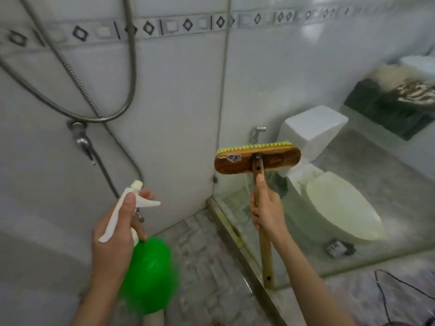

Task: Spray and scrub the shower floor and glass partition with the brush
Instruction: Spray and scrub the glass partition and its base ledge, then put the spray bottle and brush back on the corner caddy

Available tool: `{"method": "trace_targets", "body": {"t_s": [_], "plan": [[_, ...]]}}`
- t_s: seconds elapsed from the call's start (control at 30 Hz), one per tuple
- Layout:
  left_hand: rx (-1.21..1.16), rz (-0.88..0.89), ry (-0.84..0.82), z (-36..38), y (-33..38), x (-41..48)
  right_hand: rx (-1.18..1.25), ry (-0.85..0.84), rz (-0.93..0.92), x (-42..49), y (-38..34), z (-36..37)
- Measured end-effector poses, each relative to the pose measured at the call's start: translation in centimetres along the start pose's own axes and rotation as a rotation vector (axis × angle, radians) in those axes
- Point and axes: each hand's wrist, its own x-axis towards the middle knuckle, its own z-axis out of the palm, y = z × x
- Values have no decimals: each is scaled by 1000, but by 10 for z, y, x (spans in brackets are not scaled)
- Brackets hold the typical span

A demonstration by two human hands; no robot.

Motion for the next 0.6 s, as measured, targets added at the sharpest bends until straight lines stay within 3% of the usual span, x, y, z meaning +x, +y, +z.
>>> {"method": "trace_targets", "body": {"t_s": [0.3,0.6], "plan": [[121,-105,591,-97,10,-143,-123,-504,8,-58,18,80],[160,-152,1103,-146,24,-336,-187,-1082,-88,-200,39,130]]}}
